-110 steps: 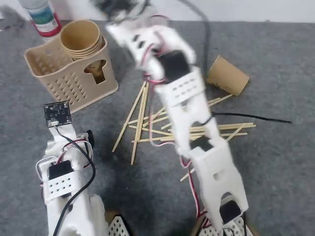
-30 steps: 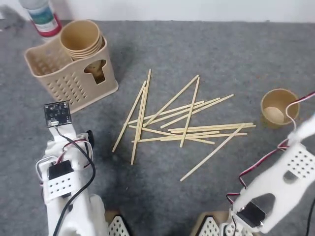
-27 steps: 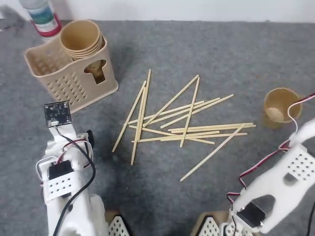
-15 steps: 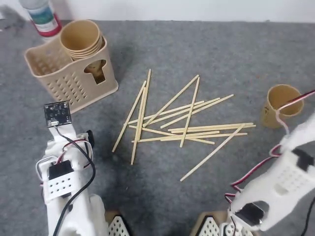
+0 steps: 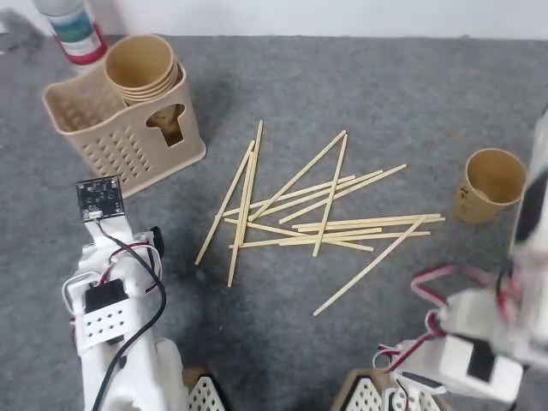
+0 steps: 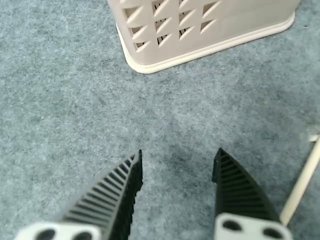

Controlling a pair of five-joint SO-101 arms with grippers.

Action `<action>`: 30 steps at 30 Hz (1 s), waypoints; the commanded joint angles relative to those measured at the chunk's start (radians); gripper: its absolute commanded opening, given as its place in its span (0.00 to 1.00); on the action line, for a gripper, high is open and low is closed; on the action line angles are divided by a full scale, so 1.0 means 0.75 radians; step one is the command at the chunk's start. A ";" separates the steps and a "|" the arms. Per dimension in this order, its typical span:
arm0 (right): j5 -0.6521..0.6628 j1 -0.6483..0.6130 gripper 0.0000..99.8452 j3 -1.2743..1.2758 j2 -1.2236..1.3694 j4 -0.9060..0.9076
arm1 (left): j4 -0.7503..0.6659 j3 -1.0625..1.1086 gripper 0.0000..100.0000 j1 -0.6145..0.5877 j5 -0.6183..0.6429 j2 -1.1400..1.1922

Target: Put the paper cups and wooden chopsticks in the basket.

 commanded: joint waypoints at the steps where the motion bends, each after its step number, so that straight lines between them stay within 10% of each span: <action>1: 0.018 -0.097 0.01 0.031 -0.111 0.073 | -0.023 -0.005 0.22 0.006 0.016 -0.025; 12: 0.068 -0.101 0.01 1.205 -0.533 0.056 | -0.023 -0.005 0.22 0.006 0.014 -0.025; 30: 0.141 -0.083 0.01 1.626 -0.146 0.062 | -0.023 -0.005 0.22 0.006 0.014 -0.025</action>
